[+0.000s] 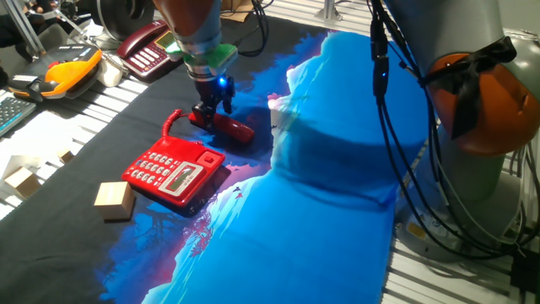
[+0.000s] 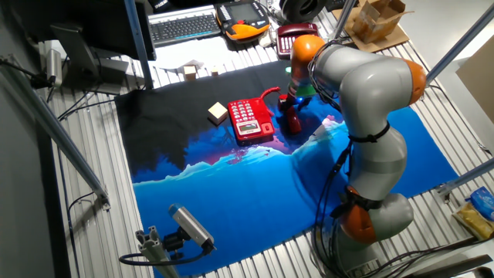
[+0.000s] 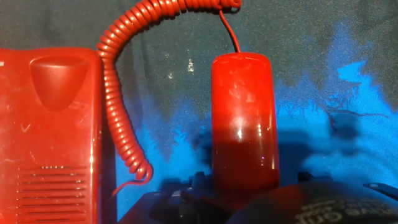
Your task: Place the handset of the telephone on the corresponding phone cradle
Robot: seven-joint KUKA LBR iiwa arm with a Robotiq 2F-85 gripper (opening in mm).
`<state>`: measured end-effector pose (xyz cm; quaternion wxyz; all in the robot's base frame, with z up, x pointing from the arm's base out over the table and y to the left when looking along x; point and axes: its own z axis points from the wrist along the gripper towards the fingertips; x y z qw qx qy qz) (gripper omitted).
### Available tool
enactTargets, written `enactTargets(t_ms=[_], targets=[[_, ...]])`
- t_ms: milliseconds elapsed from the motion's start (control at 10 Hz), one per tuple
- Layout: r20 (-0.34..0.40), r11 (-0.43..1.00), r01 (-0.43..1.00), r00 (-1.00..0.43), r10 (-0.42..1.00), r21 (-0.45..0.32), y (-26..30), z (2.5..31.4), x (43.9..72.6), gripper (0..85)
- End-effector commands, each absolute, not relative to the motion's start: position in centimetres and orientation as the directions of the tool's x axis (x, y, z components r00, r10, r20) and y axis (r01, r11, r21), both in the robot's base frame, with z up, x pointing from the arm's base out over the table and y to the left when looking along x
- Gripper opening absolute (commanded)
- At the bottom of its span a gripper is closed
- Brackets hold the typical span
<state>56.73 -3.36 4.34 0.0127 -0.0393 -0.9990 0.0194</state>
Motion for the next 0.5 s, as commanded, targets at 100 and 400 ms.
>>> enactTargets(t_ms=[100,400], targets=[[0.024,0.996,0.075,-0.997,0.076,-0.041,-3.32,4.37,56.74,51.0],[0.025,0.997,0.067,-0.997,0.068,-0.037,-3.22,4.43,56.78,51.0]])
